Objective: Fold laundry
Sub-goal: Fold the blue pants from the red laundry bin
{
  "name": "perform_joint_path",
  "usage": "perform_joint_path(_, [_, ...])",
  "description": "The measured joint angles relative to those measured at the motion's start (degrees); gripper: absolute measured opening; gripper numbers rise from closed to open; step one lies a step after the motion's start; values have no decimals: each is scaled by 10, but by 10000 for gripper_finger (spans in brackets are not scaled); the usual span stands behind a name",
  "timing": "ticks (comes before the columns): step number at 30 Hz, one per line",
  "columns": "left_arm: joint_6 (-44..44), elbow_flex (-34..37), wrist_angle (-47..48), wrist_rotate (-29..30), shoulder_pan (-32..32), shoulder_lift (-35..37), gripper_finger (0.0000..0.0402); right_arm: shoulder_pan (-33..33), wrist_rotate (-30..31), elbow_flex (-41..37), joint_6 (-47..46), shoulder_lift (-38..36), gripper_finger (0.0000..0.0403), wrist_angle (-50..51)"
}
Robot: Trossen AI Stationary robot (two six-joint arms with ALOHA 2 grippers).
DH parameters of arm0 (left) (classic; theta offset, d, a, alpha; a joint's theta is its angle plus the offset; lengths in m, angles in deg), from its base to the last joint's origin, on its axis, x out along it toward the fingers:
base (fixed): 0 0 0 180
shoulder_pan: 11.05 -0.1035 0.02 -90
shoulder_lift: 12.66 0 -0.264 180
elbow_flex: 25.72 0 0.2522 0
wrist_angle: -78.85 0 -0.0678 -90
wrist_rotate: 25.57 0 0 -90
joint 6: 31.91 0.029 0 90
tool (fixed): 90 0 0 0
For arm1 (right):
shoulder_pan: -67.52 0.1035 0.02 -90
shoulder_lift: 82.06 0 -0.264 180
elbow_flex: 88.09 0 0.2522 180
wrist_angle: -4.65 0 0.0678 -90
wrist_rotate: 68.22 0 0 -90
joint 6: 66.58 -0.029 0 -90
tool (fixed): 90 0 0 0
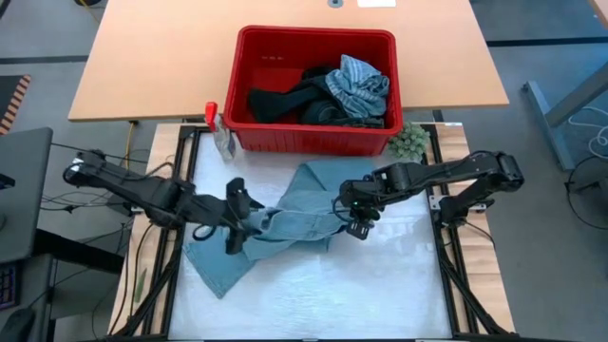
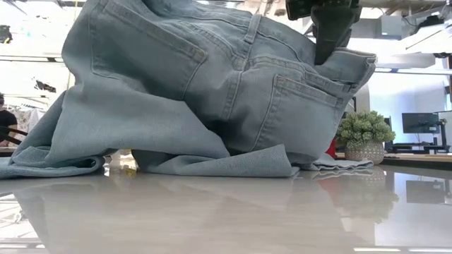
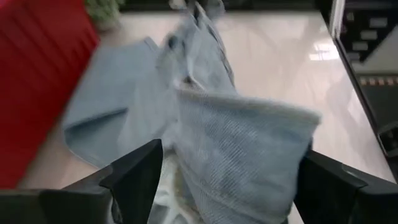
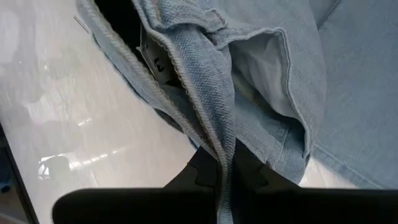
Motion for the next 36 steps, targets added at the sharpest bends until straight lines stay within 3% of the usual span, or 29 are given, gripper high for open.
perform_joint_path(4, [-4,0,-3,-5,0,-12,294,0,-1,0,2,0,37,0])
perform_joint_path(7, [-1,-12,-1,-5,0,-12,260,0,-1,0,2,0,37,0])
perform_joint_path(10, [19,-31,-2,0,0,-11,194,0,-1,0,2,0,37,0])
perform_joint_path(15, [52,-57,25,-12,0,-11,33,0,-1,0,2,0,39,0])
perform_joint_path(16, [56,-60,31,-13,0,-11,19,0,-1,0,2,0,40,0])
perform_joint_path(23, [70,-82,65,-8,0,15,5,0,-64,11,31,1,85,2])
perform_joint_path(29, [71,-82,74,-4,0,39,3,0,-72,65,79,1,190,28])
perform_joint_path(36, [53,-83,105,21,0,43,2,2,-39,86,83,0,303,-2])
